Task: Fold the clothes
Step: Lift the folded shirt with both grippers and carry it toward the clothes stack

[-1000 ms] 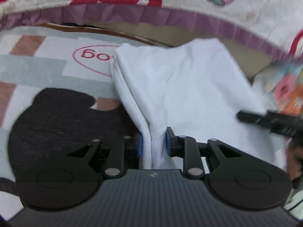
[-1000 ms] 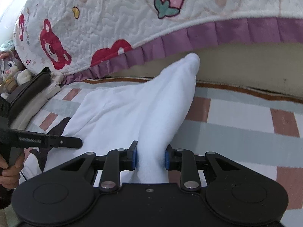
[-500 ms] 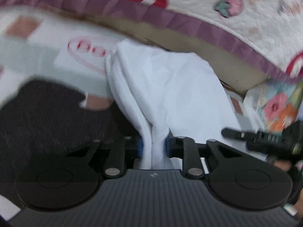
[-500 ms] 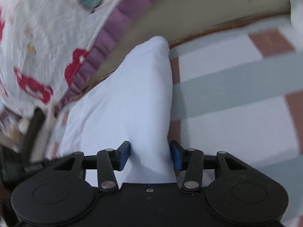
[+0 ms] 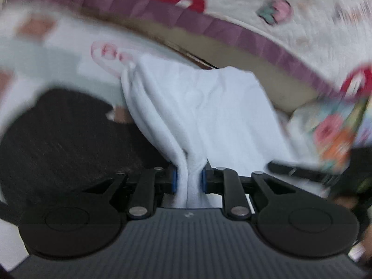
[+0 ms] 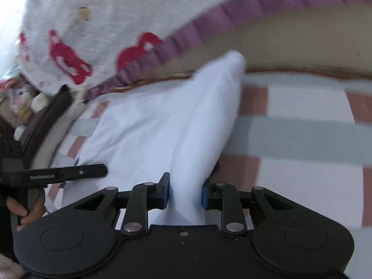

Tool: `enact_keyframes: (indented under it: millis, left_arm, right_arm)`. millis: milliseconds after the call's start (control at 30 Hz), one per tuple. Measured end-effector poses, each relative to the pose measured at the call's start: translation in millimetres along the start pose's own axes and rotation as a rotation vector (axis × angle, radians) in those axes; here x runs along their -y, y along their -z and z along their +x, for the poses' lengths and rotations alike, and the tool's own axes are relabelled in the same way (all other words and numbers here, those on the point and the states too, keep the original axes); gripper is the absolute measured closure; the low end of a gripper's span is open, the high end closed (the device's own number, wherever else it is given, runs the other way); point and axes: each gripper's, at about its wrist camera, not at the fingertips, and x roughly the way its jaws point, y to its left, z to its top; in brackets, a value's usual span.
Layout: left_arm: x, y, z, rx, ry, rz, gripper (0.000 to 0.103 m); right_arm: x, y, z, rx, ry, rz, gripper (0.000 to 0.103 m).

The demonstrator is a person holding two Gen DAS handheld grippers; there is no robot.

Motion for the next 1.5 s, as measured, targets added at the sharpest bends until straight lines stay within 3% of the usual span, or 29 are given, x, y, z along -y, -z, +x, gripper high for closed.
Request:
enact_keyframes:
  millis: [67,133,233,300,433,567,700,900,967,1067,1200,1333,1500]
  left_arm:
    - [-15,-1,2,-0.005,0.074,-0.077,0.082]
    - [-17,-1,7,-0.019,0.048,-0.080,0.082]
    - [2,-5,14,-0.025,-0.022,0.040,0.081]
    - [16,-5,16,-0.021,-0.073,0.125,0.083]
    - [43,5,-2,0.078,-0.164,0.274,0.086]
    - [54,15,-41,0.172,-0.237,0.322,0.086]
    - [51,11,-97,0.257,-0.281,0.259,0.086]
    - [62,-1,-184,0.335,-0.451,0.351,0.086]
    - [54,-6,-215,0.349,-0.504,0.332,0.086]
    - [36,-19,-256,0.362,-0.593,0.322,0.086]
    - [7,-42,-304,0.367,-0.702,0.316,0.086]
    - [-24,-84,-351,0.376,-0.773,0.266,0.086]
    - [-89,-155,-380,0.289,-0.848,0.217,0.085]
  right_arm:
    - [13,-1,2,-0.014,-0.025,0.070,0.067]
    - [25,0,7,-0.031,-0.046,0.147,0.062]
    - [36,8,22,-0.033,-0.099,0.244,0.062]
    - [31,12,23,0.002,-0.105,0.210,0.071]
    - [-3,11,3,0.090,-0.090,0.105,0.075]
    - [-55,0,-22,0.130,-0.092,-0.009,0.075]
    - [-117,3,-45,0.213,-0.101,-0.184,0.075]
    - [-191,0,-48,0.308,-0.220,-0.224,0.075]
    - [-214,-1,-45,0.318,-0.283,-0.216,0.075]
    - [-257,-4,-31,0.287,-0.341,-0.275,0.075]
    - [-317,-33,3,0.201,-0.424,-0.286,0.075]
    - [-370,-58,36,0.127,-0.521,-0.275,0.075]
    - [-427,-78,101,0.081,-0.612,-0.221,0.075]
